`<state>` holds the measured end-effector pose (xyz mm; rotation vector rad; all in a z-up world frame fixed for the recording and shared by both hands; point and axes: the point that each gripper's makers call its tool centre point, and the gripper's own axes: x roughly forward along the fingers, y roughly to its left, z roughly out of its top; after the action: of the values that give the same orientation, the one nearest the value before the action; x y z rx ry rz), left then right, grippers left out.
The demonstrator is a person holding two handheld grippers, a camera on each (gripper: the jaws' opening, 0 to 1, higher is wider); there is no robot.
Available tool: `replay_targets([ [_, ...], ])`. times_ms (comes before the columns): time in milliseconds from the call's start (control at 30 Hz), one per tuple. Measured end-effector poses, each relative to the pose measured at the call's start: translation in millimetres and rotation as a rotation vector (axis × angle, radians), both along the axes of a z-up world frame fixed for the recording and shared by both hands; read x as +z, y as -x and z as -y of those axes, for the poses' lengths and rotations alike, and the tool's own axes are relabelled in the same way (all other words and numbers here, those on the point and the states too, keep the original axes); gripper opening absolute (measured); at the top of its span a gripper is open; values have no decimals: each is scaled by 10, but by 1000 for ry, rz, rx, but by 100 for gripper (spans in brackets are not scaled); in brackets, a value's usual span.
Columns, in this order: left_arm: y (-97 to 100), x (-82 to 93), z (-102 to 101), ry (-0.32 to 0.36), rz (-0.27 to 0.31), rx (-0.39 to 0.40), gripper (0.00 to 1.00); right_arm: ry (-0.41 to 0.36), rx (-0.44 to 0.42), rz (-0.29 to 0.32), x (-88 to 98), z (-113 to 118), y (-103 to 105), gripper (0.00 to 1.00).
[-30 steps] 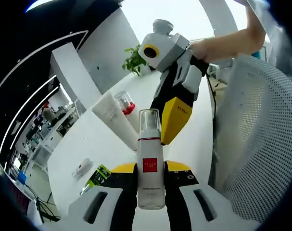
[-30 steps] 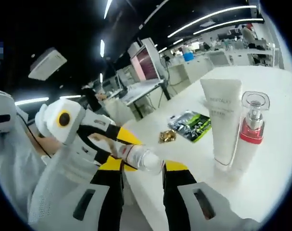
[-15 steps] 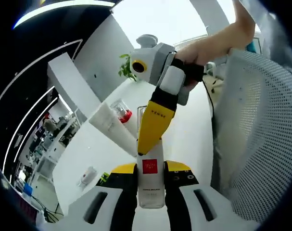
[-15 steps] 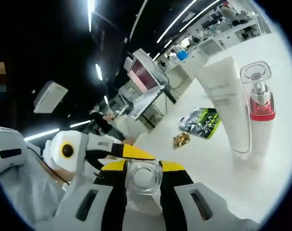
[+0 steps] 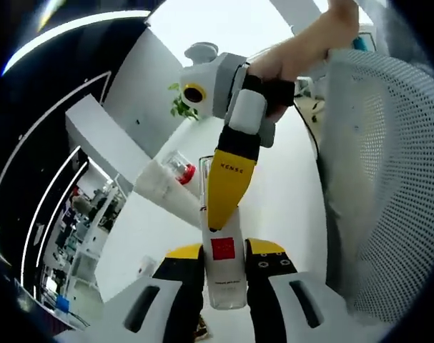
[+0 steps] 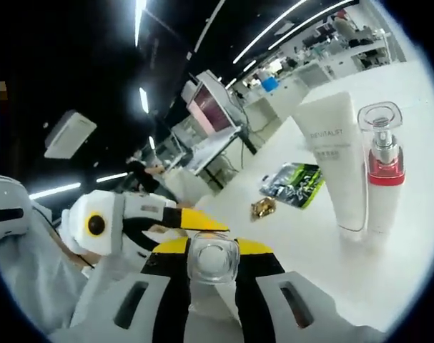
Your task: Arrange the skincare products in the storage area until every visible bottle or jar stands upright without overlapping.
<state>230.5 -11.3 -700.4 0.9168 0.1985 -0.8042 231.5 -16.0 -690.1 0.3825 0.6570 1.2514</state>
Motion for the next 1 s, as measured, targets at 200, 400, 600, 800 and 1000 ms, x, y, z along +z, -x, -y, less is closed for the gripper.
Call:
replay_targets([
  [200, 2, -43, -36, -34, 11, -13, 26, -26, -17, -24, 28, -23, -21, 21],
  [400, 9, -46, -38, -18, -8, -16, 26, -34, -21, -31, 32, -12, -23, 21],
  [600, 51, -100, 41, -5, -51, -31, 29, -42, -39, -9, 67, 13, -85, 21],
  [800, 84, -163, 69, 20, -115, -27, 31, -47, -34, 13, 85, 18, -107, 21],
  [1000, 92, -175, 57, 48, -156, -11, 32, -71, -41, 23, 149, 17, -155, 20],
])
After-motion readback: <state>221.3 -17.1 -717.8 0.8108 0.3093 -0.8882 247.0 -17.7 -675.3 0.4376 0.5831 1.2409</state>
